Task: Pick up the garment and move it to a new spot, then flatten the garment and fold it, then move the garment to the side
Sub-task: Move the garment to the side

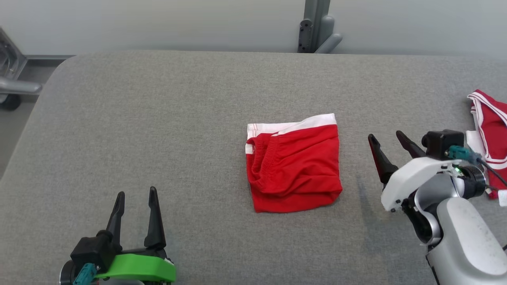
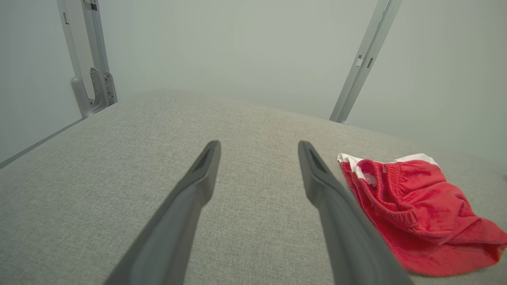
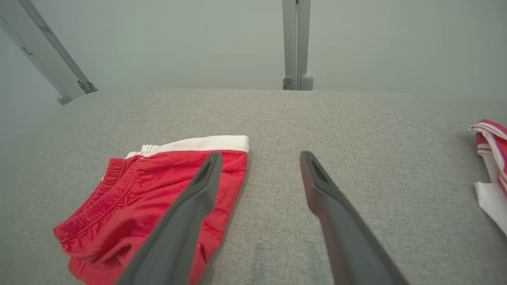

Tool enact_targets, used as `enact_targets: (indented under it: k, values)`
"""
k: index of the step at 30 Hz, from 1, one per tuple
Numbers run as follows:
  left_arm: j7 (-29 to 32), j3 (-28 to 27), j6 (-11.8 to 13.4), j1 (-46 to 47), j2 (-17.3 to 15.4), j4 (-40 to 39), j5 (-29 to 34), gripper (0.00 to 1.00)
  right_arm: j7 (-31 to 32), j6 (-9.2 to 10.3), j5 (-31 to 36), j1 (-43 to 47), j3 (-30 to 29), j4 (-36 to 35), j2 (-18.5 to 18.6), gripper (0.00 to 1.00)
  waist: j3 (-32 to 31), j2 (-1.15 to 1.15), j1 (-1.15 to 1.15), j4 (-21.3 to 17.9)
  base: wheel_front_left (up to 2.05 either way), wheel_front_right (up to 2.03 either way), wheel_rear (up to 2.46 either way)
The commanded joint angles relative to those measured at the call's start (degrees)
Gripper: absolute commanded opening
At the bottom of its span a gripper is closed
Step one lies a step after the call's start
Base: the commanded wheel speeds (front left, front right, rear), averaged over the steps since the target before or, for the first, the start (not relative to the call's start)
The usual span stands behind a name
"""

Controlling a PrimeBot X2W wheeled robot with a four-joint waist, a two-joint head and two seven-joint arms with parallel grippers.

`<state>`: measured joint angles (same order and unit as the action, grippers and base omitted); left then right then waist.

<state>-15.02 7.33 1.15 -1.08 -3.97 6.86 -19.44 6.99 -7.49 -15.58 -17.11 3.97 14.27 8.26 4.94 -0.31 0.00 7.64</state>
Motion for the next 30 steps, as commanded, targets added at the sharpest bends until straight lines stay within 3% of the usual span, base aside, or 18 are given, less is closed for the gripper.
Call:
enact_targets:
  k: [1, 10, 26, 27, 28, 29, 30]
  values:
    - [-0.2, 0.0, -0.2, 1.1, 0.2, 0.1, 0.5, 1.0, 1.0, 0.01, -1.1, -1.0, 0.1, 0.7, 0.7, 1.0, 1.1, 0.31, 0.0, 1.4, 0.0, 0.0, 0.0]
    - [-0.2, 0.5, -0.9, 2.4, 0.8, 1.1, 0.9, 1.0, 12.7, 0.0, -13.0, -8.1, 3.6, 11.8, 4.5, 1.0, 3.3, 0.31, 0.0, 5.3, 0.0, 0.0, 0.0]
    - [-0.2, 0.7, -1.5, 3.7, 1.1, 2.1, 2.0, 1.0, 14.4, 0.0, -23.9, -15.7, 7.2, 26.6, 3.5, 1.0, 5.7, 0.31, 0.0, 8.5, 0.0, 0.0, 0.0]
    - [-0.2, 0.7, -1.5, 3.7, 1.1, 2.1, 2.1, 1.0, 14.2, 0.0, -24.2, -16.0, 7.5, 27.3, 3.6, 0.63, 5.7, 0.31, 0.0, 8.5, 0.0, 0.0, 0.0]
    - [-0.2, 0.7, -1.5, 3.8, 1.1, 2.1, 2.1, 1.0, 14.0, 0.0, -24.3, -16.3, 7.9, 27.8, 3.7, 0.43, 5.7, 0.31, 0.0, 8.5, 0.0, 0.0, 0.0]
    - [-0.2, 0.7, -1.5, 3.8, 1.1, 2.1, 2.1, 1.0, 13.8, 0.0, -24.4, -16.6, 8.2, 28.2, 3.8, 0.33, 5.8, 0.31, 0.0, 8.6, 0.0, 0.0, 0.0]
    - [-0.2, 0.7, -1.4, 3.8, 1.1, 2.1, 2.1, 1.0, 13.5, 0.01, -24.6, -17.0, 8.7, 28.5, 3.8, 0.13, 5.8, 0.31, 0.0, 8.5, 0.0, 0.0, 0.0]
